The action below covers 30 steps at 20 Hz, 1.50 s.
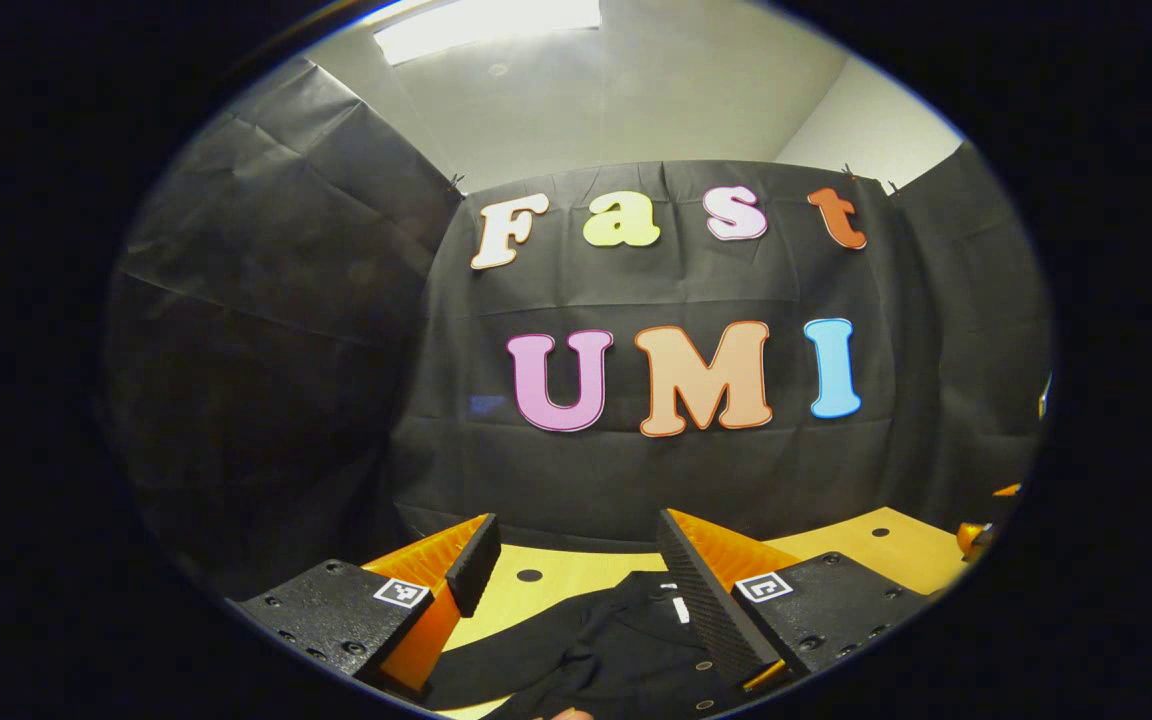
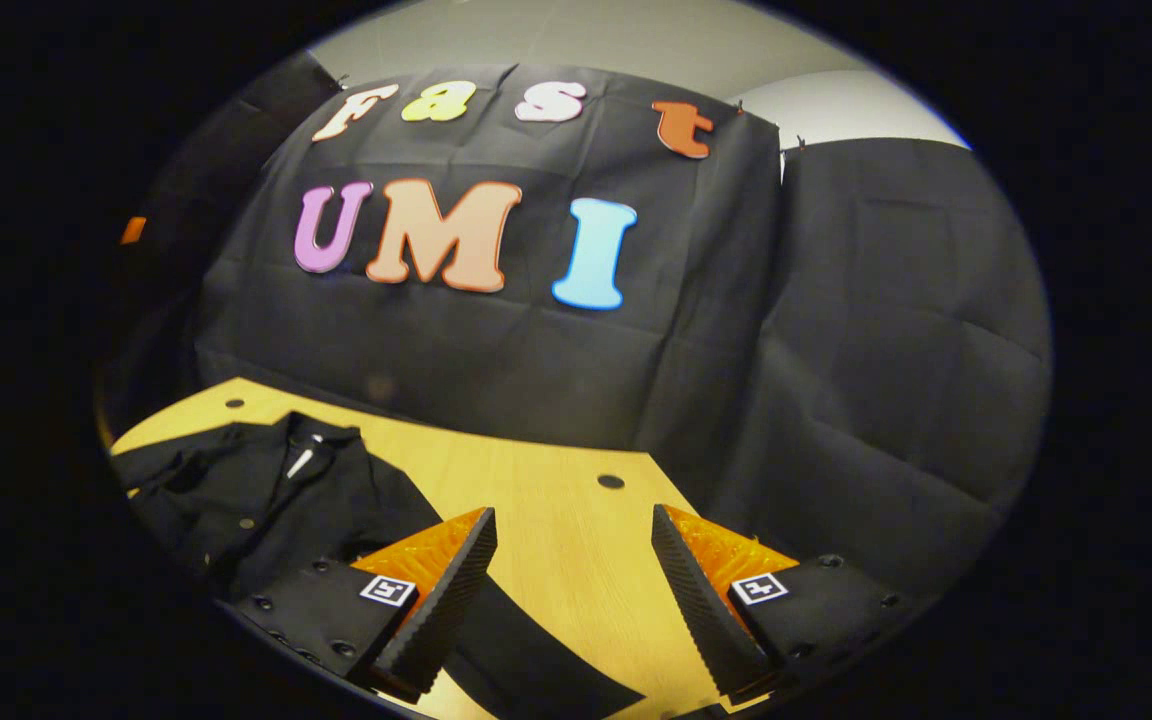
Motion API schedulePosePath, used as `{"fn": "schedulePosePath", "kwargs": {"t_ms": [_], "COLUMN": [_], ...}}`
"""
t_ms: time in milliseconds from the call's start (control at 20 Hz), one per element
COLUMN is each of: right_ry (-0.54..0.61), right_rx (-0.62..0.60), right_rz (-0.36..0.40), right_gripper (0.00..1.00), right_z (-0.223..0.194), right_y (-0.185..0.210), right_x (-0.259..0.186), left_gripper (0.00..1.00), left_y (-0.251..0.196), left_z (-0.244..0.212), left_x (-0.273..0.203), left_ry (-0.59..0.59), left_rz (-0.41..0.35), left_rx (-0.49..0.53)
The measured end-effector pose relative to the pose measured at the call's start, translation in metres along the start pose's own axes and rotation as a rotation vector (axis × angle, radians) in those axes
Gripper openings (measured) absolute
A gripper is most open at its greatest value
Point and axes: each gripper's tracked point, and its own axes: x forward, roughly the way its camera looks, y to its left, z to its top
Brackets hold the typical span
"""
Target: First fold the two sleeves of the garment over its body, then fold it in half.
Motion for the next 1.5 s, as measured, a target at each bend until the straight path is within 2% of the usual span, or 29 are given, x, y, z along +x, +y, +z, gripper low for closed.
{"fn": "schedulePosePath", "kwargs": {"t_ms": [50,100,150,200,300,350,600,650,700,750,800,900,950,1000,1050,1100,1250,1300,1350,1400,1450,1500], "right_ry": [0.027,0.053,0.082,0.109,0.174,0.214,0.387,0.408,0.424,0.437,0.449,0.471,0.485,0.499,0.519,0.541,0.567,0.582,0.578,0.571,0.568,0.561], "right_rx": [-0.006,-0.010,-0.018,-0.024,-0.030,-0.029,0.004,0.013,0.022,0.027,0.030,0.037,0.043,0.049,0.056,0.060,0.123,0.161,0.189,0.189,0.169,0.151], "right_rz": [-0.003,-0.005,-0.010,-0.014,-0.011,-0.005,0.036,0.039,0.044,0.048,0.052,0.064,0.072,0.081,0.088,0.098,0.120,0.131,0.124,0.134,0.145,0.158], "right_gripper": [0.99,0.98,0.99,1.00,0.99,0.98,1.00,0.99,0.99,1.00,1.00,1.00,1.00,1.00,1.00,1.00,1.00,0.98,0.98,0.89,0.87,0.72], "right_z": [-0.013,-0.025,-0.038,-0.053,-0.082,-0.095,-0.155,-0.164,-0.170,-0.176,-0.181,-0.191,-0.196,-0.201,-0.204,-0.211,-0.216,-0.215,-0.214,-0.213,-0.212,-0.210], "right_y": [-0.005,-0.008,-0.012,-0.016,-0.022,-0.025,-0.029,-0.030,-0.030,-0.030,-0.031,-0.032,-0.031,-0.030,-0.029,-0.026,-0.021,-0.018,-0.014,-0.011,-0.007,-0.001], "right_x": [0.002,0.005,0.007,0.011,0.014,0.014,0.006,0.004,0.002,0.001,0.000,-0.003,-0.003,-0.004,-0.005,-0.007,-0.009,-0.012,-0.012,-0.011,-0.012,-0.010], "left_gripper": [0.99,0.95,0.99,0.95,0.95,0.99,0.99,0.95,0.99,0.99,0.95,0.95,0.99,0.95,0.94,0.99,0.99,0.99,0.93,0.99,0.93,0.99], "left_y": [-0.003,-0.006,-0.008,-0.010,-0.014,-0.016,-0.026,-0.029,-0.032,-0.036,-0.041,-0.049,-0.052,-0.055,-0.057,-0.057,-0.060,-0.060,-0.059,-0.057,-0.055,-0.053], "left_z": [0.000,0.000,0.002,0.001,0.000,0.000,-0.001,-0.001,-0.003,-0.002,-0.003,-0.005,-0.004,-0.004,-0.003,-0.004,-0.005,-0.004,-0.003,-0.004,-0.003,-0.005], "left_x": [0.000,-0.001,-0.001,-0.002,-0.004,-0.005,-0.006,-0.007,-0.010,-0.011,-0.013,-0.017,-0.018,-0.019,-0.021,-0.023,-0.026,-0.026,-0.026,-0.025,-0.024,-0.022], "left_ry": [0.004,0.004,0.002,0.001,0.004,0.007,0.012,0.012,0.012,0.013,0.013,0.017,0.016,0.012,0.010,0.008,0.012,0.009,0.005,0.000,-0.004,-0.003], "left_rz": [-0.002,-0.002,-0.001,0.000,0.005,0.006,0.013,0.010,0.008,0.005,0.002,-0.003,0.000,-0.002,0.001,0.004,0.006,0.006,0.007,0.010,0.011,0.010], "left_rx": [0.003,0.006,0.012,0.018,0.028,0.030,0.033,0.035,0.037,0.040,0.042,0.043,0.045,0.048,0.055,0.060,0.054,0.050,0.051,0.053,0.052,0.049]}}
